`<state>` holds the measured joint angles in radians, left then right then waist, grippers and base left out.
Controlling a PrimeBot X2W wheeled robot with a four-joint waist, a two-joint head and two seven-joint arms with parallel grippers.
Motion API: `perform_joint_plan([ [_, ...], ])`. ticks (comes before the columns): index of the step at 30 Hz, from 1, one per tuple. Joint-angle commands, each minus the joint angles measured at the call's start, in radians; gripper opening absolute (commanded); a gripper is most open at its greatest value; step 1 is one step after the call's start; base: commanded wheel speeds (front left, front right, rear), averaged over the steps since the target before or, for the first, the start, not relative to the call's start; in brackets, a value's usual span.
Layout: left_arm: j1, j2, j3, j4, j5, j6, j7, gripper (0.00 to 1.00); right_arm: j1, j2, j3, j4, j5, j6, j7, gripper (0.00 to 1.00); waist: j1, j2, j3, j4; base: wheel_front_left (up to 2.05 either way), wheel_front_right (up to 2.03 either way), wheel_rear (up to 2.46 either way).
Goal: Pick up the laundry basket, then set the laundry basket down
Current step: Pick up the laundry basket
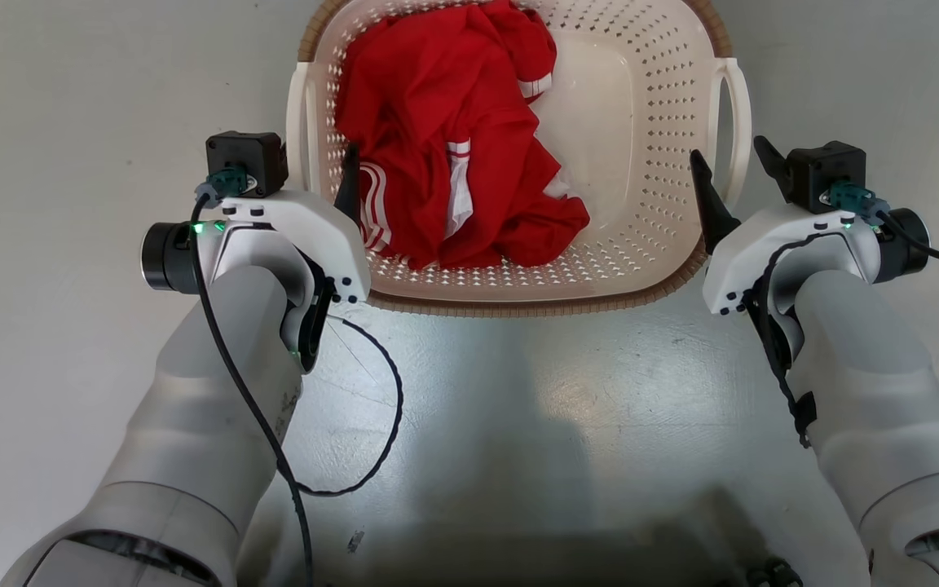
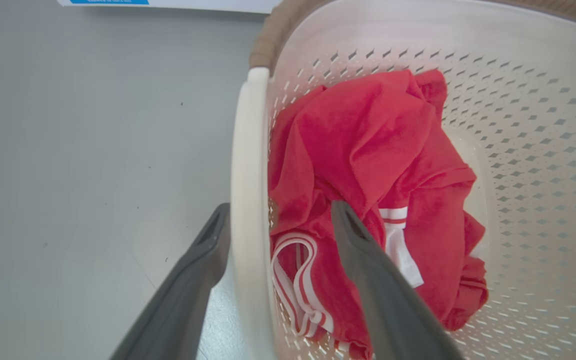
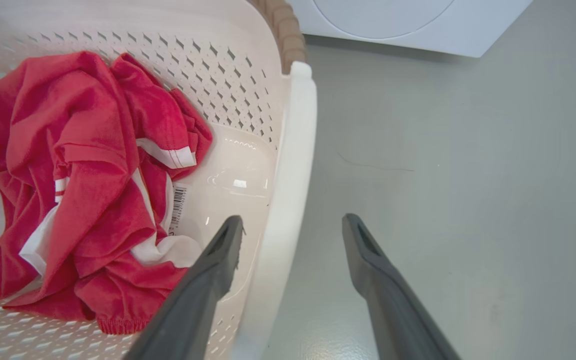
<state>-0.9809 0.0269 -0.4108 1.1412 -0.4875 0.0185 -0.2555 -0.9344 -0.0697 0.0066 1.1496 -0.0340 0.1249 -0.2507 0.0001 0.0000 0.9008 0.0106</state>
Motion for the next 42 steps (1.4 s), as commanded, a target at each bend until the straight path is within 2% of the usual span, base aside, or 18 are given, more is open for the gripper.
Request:
perform_joint_plan([
  [1, -0.002, 0.023, 0.010, 0.000, -0.009, 0.010, -0.006, 1.00, 0.016, 0.019, 0.023, -0.002, 0.013, 0.006, -0.011, 1.00, -0.0001, 0.0000, 0.003, -0.002, 0.00, 0.00, 0.00],
  [25, -0.039, 0.023, -0.003, 0.040, -0.003, 0.013, -0.006, 1.00, -0.003, 0.019, 0.103, -0.008, 0.096, 0.006, -0.011, 1.00, -0.0001, 0.0000, 0.041, -0.011, 0.00, 0.00, 0.00],
  [39, -0.045, 0.023, -0.011, 0.043, -0.006, 0.012, -0.006, 1.00, -0.005, 0.019, 0.121, -0.004, 0.106, 0.006, -0.011, 1.00, -0.0001, 0.0000, 0.048, -0.010, 0.00, 0.00, 0.00],
  [40, -0.046, 0.023, -0.013, 0.045, -0.005, 0.011, -0.006, 0.88, -0.006, 0.019, 0.124, -0.003, 0.107, 0.006, -0.011, 0.65, -0.0001, 0.0000, 0.048, -0.010, 0.00, 0.00, 0.00],
  [41, -0.047, 0.023, -0.017, 0.048, -0.005, 0.007, -0.006, 0.88, -0.005, 0.019, 0.130, 0.001, 0.112, 0.006, -0.011, 0.08, -0.0001, 0.0000, 0.048, -0.009, 0.00, 0.00, 0.00],
  [42, -0.046, 0.023, -0.020, 0.053, -0.011, -0.002, -0.006, 0.29, -0.006, 0.019, 0.140, 0.004, 0.121, 0.006, -0.011, 0.00, -0.0001, 0.0000, 0.048, -0.010, 0.00, 0.00, 0.00],
])
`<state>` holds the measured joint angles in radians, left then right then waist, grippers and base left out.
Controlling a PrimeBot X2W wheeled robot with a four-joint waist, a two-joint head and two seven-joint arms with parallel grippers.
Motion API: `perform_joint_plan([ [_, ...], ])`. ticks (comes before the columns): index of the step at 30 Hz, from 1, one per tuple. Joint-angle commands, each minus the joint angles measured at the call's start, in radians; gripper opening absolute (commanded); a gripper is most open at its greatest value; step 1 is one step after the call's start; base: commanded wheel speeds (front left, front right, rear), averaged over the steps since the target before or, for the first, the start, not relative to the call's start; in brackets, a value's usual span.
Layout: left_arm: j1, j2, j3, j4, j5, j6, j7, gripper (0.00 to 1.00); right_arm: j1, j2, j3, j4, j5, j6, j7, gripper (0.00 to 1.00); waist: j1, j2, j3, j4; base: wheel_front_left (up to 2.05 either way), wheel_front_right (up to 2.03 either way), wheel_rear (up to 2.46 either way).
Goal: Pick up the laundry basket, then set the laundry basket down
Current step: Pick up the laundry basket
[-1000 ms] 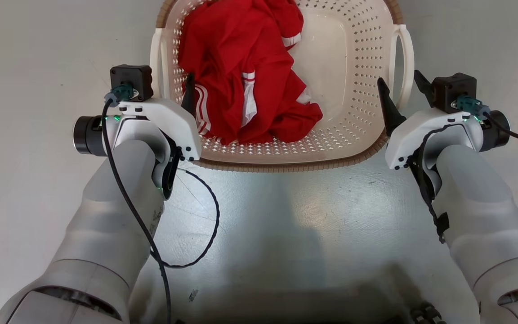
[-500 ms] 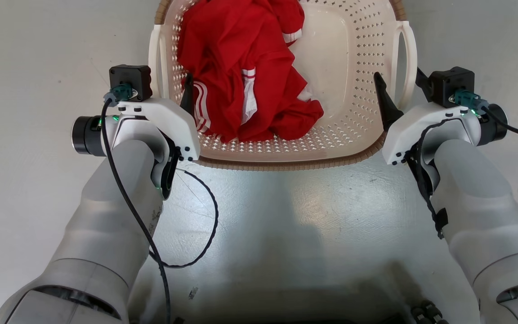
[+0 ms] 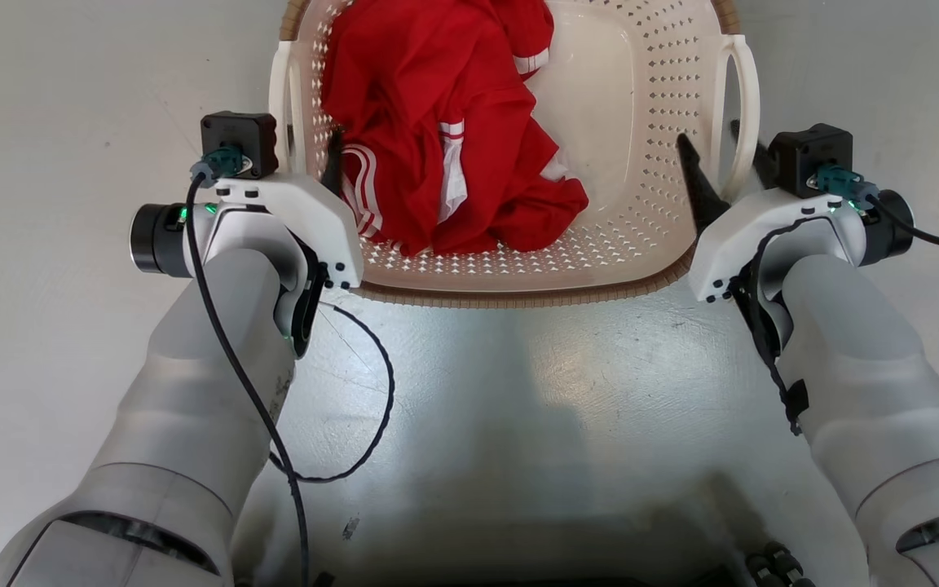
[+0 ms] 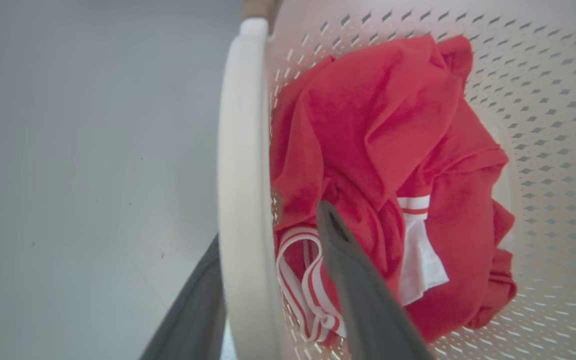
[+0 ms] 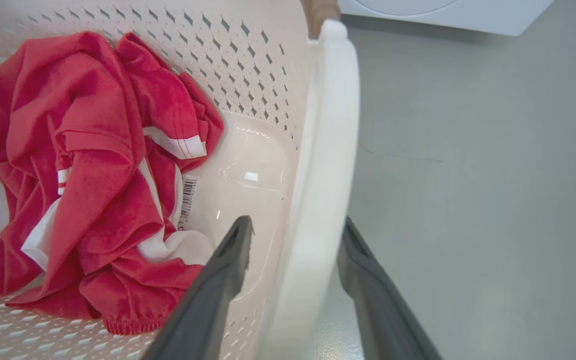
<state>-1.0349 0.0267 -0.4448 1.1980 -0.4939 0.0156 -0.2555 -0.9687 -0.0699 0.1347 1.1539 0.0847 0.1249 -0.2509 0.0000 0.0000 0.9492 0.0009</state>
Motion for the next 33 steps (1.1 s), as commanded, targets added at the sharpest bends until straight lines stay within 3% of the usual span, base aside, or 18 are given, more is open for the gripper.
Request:
perform_joint_plan([
  [1, 0.005, 0.023, 0.009, -0.006, -0.006, -0.005, -0.006, 0.00, 0.028, 0.020, 0.019, 0.000, 0.011, 0.006, -0.011, 0.00, 0.0000, 0.0000, 0.000, -0.001, 0.00, 0.00, 0.00],
  [21, 0.076, 0.023, -0.113, -0.015, -0.110, 0.009, -0.006, 0.00, 0.066, 0.020, 0.157, 0.074, 0.114, 0.006, -0.007, 0.00, 0.0000, 0.0000, -0.126, 0.002, 0.00, 0.00, 0.00],
  [33, 0.181, 0.023, -0.237, 0.009, -0.192, 0.007, 0.002, 0.00, 0.166, 0.020, 0.291, 0.077, 0.233, 0.006, 0.121, 0.00, 0.0000, 0.0000, -0.314, -0.030, 0.00, 0.00, 0.00],
])
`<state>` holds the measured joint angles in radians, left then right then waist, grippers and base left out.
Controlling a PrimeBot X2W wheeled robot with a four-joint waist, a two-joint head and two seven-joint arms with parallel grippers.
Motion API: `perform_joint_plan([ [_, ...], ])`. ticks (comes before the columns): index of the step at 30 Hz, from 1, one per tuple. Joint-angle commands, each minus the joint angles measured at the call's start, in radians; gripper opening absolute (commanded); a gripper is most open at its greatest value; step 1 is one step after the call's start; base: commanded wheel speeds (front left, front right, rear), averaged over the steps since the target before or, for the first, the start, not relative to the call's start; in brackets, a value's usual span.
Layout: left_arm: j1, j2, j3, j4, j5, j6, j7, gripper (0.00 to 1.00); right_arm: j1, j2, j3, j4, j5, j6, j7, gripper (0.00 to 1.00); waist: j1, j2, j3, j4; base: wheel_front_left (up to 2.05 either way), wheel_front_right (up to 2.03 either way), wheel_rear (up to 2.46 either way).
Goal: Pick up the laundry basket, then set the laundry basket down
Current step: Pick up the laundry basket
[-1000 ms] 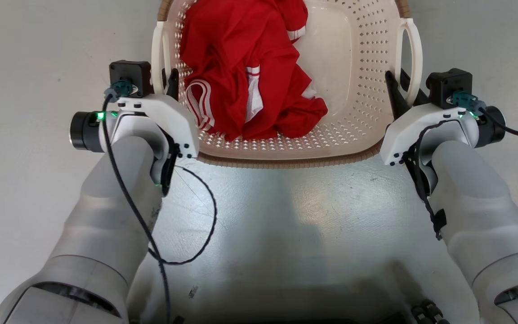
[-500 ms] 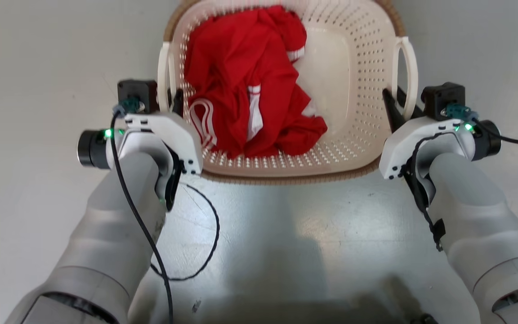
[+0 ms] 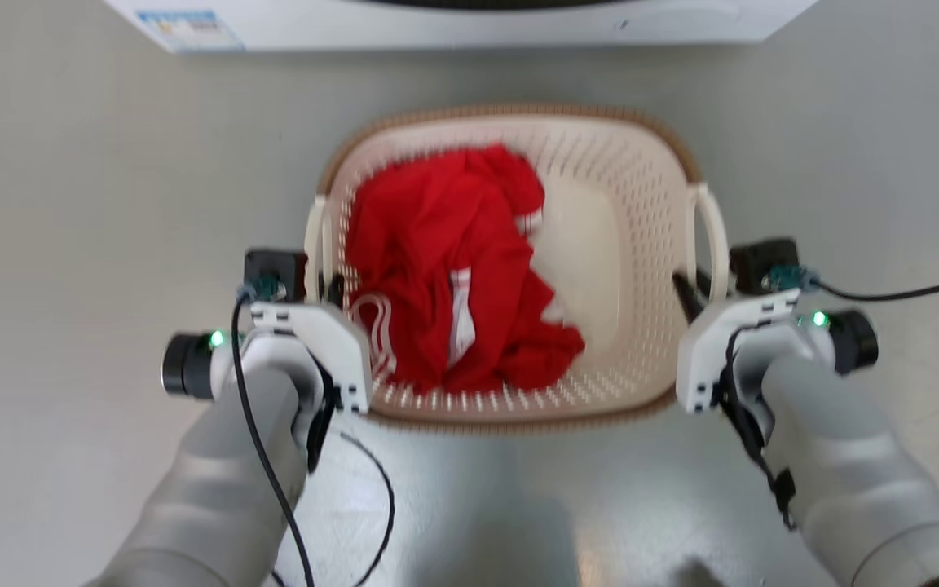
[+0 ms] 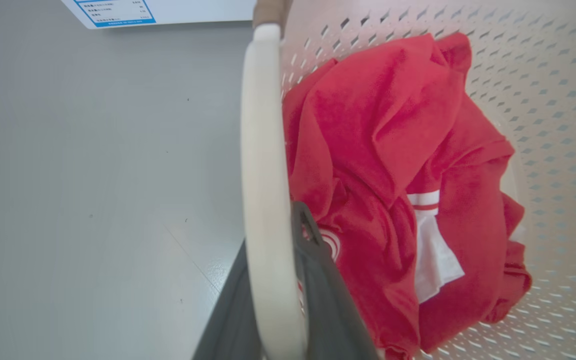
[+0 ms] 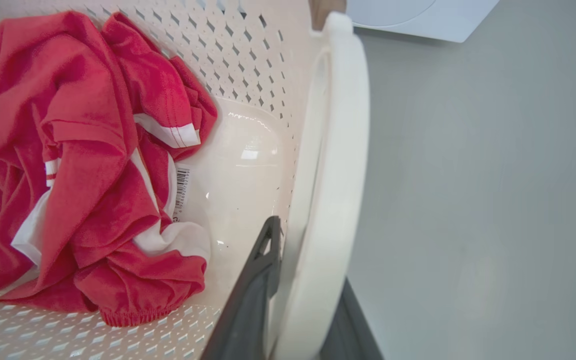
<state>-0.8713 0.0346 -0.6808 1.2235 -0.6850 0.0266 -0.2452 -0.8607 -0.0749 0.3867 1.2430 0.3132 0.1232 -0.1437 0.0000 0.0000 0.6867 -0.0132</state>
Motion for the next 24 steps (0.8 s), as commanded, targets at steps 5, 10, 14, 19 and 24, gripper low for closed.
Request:
perform_joint_plan([
  [5, 0.071, 0.016, -0.040, -0.015, -0.036, -0.003, -0.002, 0.00, 0.114, 0.025, 0.094, -0.031, 0.059, 0.008, 0.050, 0.00, 0.0000, 0.0000, -0.129, -0.030, 0.00, 0.00, 0.00],
  [10, 0.148, 0.016, -0.082, -0.011, -0.078, -0.004, 0.006, 0.00, 0.182, 0.025, 0.152, -0.040, 0.111, 0.008, 0.084, 0.00, 0.0000, 0.0000, -0.231, -0.047, 0.00, 0.00, 0.00],
  [14, 0.200, 0.016, -0.115, -0.001, -0.100, -0.006, 0.013, 0.00, 0.228, 0.025, 0.188, -0.050, 0.153, 0.008, 0.099, 0.00, 0.0000, 0.0000, -0.308, -0.060, 0.00, 0.00, 0.00],
  [19, 0.261, 0.016, -0.150, 0.010, -0.122, -0.013, 0.030, 0.00, 0.290, 0.025, 0.233, -0.052, 0.198, 0.008, 0.120, 0.00, 0.0000, 0.0000, -0.406, -0.067, 0.00, 0.00, 0.00],
  [24, 0.323, 0.016, -0.193, 0.013, -0.134, -0.019, 0.051, 0.00, 0.348, 0.025, 0.272, -0.049, 0.233, 0.008, 0.144, 0.00, 0.0000, 0.0000, -0.501, -0.072, 0.00, 0.00, 0.00],
])
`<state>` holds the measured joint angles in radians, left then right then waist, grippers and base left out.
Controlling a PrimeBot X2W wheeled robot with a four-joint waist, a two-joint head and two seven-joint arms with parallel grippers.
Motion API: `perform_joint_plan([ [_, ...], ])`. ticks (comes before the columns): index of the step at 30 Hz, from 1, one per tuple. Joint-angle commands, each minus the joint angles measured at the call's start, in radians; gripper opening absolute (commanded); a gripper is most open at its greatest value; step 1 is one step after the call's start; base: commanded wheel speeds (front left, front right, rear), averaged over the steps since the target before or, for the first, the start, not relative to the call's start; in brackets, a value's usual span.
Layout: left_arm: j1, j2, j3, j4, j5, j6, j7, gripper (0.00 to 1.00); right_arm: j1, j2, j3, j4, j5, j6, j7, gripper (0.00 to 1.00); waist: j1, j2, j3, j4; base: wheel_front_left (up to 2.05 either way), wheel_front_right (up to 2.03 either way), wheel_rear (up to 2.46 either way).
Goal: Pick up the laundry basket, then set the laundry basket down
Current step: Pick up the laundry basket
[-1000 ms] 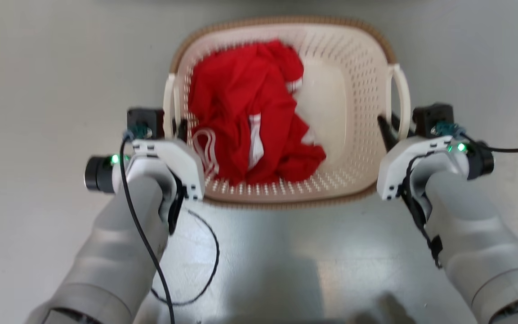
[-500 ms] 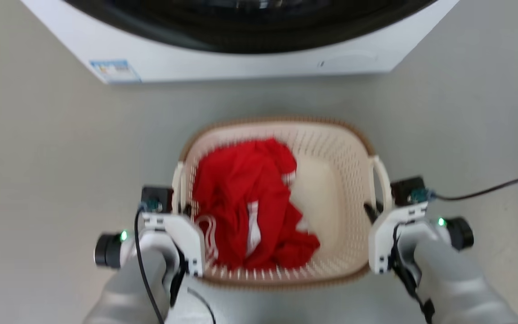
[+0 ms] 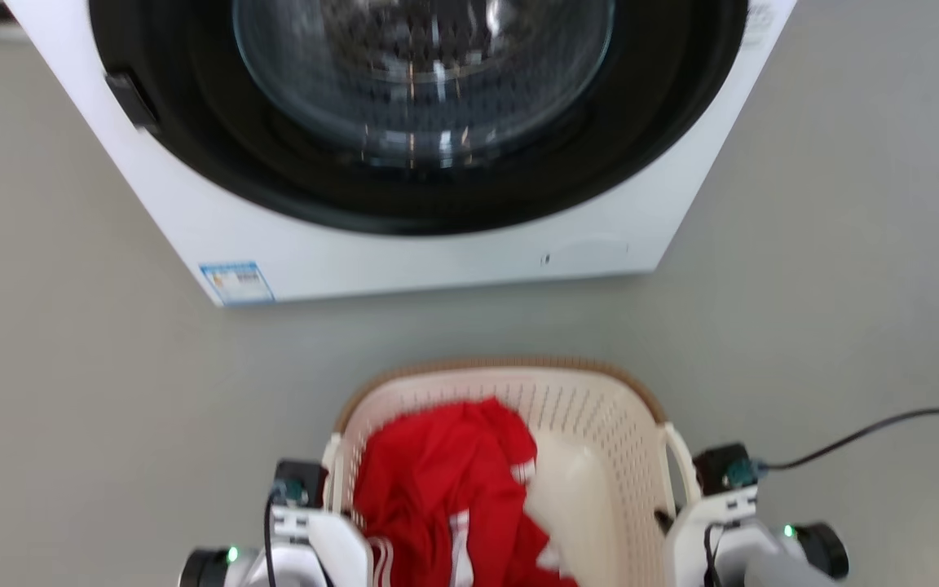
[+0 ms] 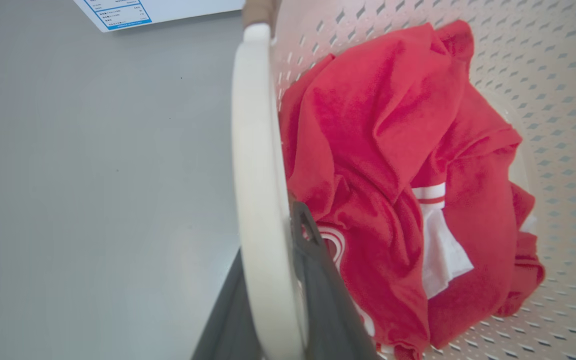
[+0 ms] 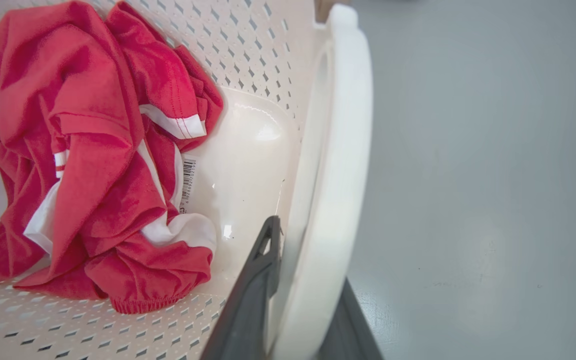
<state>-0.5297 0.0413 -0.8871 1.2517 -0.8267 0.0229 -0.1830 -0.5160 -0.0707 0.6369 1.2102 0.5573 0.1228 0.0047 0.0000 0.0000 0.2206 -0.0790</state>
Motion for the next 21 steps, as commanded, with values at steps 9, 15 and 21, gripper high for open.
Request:
perform_joint_plan([
  [9, 0.094, 0.009, -0.059, -0.044, -0.037, -0.027, 0.043, 0.00, 0.100, 0.020, 0.075, -0.010, 0.047, 0.008, 0.032, 0.00, 0.0000, 0.0000, -0.192, -0.002, 0.00, 0.00, 0.00],
  [15, 0.121, 0.009, -0.092, -0.060, -0.067, -0.024, 0.066, 0.00, 0.118, 0.020, 0.089, 0.001, 0.066, 0.008, 0.037, 0.00, 0.0000, 0.0000, -0.227, 0.004, 0.00, 0.00, 0.00],
  [21, 0.146, 0.009, -0.129, -0.070, -0.089, -0.024, 0.085, 0.00, 0.133, 0.020, 0.103, 0.002, 0.085, 0.008, 0.047, 0.00, 0.0000, 0.0000, -0.251, 0.003, 0.00, 0.00, 0.00],
])
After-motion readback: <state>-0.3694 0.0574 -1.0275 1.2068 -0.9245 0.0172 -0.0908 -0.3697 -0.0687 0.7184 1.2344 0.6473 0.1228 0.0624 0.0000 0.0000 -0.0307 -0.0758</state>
